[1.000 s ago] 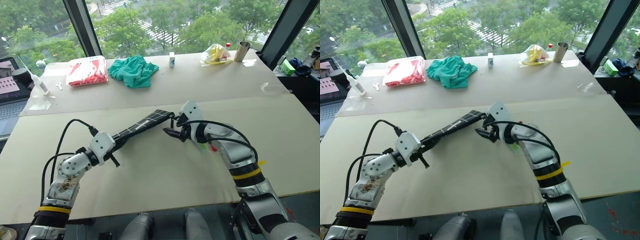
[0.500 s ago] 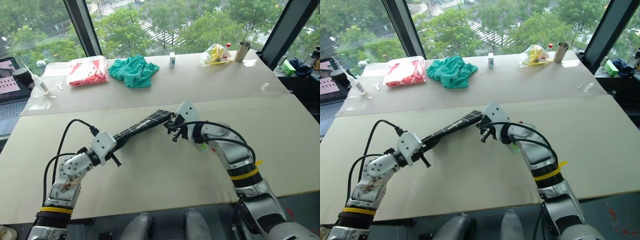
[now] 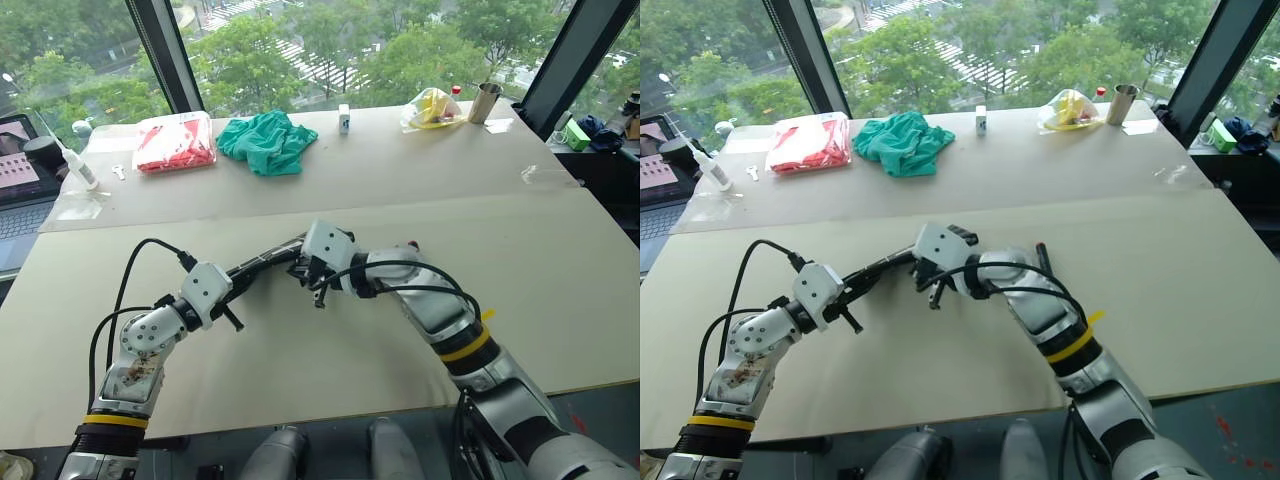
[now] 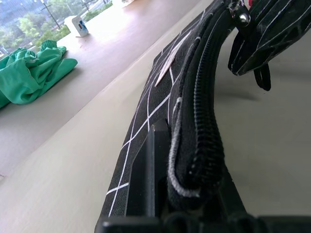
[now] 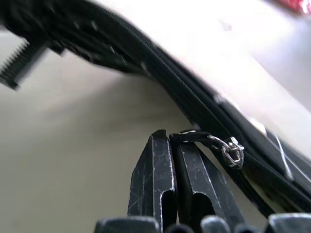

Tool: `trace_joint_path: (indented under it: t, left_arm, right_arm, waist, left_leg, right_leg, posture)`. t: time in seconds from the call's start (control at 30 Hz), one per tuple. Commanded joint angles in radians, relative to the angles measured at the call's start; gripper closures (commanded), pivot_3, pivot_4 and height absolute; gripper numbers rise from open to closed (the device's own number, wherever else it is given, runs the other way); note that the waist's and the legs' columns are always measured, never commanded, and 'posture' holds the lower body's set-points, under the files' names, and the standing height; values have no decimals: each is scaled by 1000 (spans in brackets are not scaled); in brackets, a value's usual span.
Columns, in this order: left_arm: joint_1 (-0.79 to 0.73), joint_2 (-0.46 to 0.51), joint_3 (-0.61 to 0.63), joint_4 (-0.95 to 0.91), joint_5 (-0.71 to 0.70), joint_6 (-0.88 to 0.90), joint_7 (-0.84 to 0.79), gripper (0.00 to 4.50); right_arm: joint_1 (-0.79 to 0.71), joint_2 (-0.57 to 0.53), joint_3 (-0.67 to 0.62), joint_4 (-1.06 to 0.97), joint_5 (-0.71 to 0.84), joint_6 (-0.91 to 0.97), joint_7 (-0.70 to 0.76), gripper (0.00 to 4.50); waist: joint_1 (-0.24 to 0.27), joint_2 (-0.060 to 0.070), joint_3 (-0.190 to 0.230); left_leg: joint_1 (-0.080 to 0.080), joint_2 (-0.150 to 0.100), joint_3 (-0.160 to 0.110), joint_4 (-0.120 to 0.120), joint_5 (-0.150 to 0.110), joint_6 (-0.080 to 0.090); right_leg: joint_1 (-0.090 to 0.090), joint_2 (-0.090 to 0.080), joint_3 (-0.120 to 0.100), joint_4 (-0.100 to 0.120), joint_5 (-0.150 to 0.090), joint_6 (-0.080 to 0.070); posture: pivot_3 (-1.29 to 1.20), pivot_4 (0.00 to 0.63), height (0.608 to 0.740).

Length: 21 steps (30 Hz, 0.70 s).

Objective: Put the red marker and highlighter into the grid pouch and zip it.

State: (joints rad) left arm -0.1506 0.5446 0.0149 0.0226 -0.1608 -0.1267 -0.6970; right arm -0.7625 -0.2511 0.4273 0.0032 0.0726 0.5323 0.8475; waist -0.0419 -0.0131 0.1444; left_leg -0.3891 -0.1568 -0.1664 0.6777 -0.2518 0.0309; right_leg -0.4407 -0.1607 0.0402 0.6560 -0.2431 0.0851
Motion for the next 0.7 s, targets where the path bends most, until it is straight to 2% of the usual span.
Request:
trace_joint_path:
  t: [0.03,0.13,0.37,0.5,0.7]
  left_arm:
    - [-12,3,8,-12,-4,-2,-9,4500]
    - [-24,3,6,-5,-4,-2,-16,4500]
    - [-46,-2,2,7,-1,-3,-29,4500]
    - [-45,0,3,5,-4,-3,-36,4500]
    - [-48,0,-2,3,-5,1,-46,4500]
  right_arm:
    - [-58,33,-37,-75,129,14,115,4394]
    - [-78,36,-8,-67,164,53,182,4394]
    - [-87,57,134,138,-17,-27,127,4394]
    - [-126,100,77,221,-47,-38,47,4394]
    - [-152,111,9,247,-19,-7,64,4394]
  waist:
    - [2,0,0]
    - [1,0,0]
    - [-2,0,0]
    - [-3,0,0]
    - [-2,0,0]
  left_leg:
    - [0,0,0,0,0,0]
    - [0,0,0,0,0,0]
    - [0,0,0,-1,0,0]
    - [0,0,0,0,0,0]
    - [0,0,0,0,0,0]
  right_leg:
    - [0,0,0,0,0,0]
    - [0,0,0,0,0,0]
    - [-1,0,0,1,0,0]
    - [-1,0,0,1,0,0]
    - [-1,0,0,1,0,0]
  posture:
    - [0,150,740]
    - [0,150,740]
    - [0,150,740]
    - [0,150,740]
    - [0,150,740]
